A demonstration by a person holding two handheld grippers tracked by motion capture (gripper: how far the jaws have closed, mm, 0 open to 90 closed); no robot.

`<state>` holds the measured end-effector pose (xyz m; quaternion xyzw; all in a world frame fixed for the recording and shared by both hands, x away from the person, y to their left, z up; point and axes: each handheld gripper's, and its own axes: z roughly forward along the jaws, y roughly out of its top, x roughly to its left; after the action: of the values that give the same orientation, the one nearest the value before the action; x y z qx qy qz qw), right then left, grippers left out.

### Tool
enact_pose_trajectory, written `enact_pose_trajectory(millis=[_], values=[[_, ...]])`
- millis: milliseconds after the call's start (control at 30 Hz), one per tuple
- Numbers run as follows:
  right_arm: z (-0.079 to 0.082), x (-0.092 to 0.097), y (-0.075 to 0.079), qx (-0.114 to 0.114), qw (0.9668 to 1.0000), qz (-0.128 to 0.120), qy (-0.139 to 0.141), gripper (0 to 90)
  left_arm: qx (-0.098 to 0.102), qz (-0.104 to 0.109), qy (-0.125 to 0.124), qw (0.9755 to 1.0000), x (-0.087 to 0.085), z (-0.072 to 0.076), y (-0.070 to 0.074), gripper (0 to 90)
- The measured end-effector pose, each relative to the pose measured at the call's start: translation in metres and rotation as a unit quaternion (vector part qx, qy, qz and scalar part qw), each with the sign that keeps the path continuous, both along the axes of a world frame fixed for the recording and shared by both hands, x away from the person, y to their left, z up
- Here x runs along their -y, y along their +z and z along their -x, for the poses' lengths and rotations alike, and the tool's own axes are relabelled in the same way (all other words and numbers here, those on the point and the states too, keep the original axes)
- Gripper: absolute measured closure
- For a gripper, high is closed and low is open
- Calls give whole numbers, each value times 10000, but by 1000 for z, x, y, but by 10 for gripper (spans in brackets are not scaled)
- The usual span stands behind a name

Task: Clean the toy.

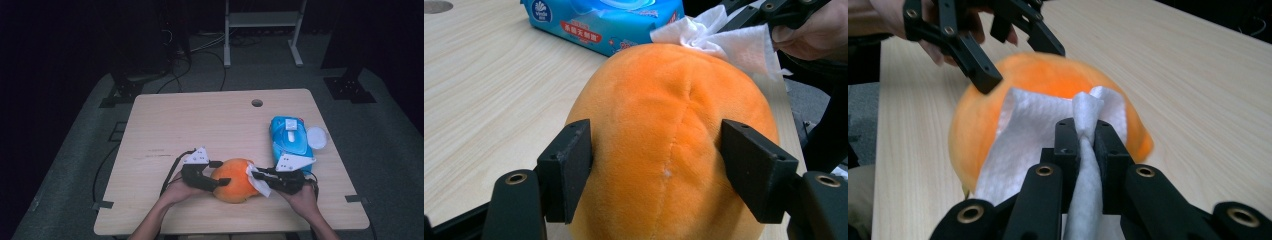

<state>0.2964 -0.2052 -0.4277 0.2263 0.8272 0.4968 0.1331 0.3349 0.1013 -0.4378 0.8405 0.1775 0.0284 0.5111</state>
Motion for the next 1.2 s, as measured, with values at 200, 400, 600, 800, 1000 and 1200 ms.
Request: enact_pose_trajectory(millis=[200, 400, 600, 800, 1000, 1200], values=[[4, -7, 8, 102, 9997, -192, 131, 817, -34, 34, 79, 10000, 0, -2, -1, 304], [5, -13, 6, 81, 9995, -142, 266, 816, -39, 26, 67, 10000, -1, -1, -2, 310], [-5, -3, 1, -31, 10000, -80, 37, 815, -19, 20, -3, 10000, 2, 0, -2, 318], [-13, -3, 3, -27, 9999, -68, -141, 815, 13, -3, -153, 9999, 3, 3, -1, 320], [-20, -2, 2, -113, 9996, -171, -197, 816, 48, 4, -241, 9997, 5, 5, -1, 319], [-14, 0, 0, -252, 9994, -189, -136, 818, 10, -29, -90, 10000, 4, 3, -1, 315]])
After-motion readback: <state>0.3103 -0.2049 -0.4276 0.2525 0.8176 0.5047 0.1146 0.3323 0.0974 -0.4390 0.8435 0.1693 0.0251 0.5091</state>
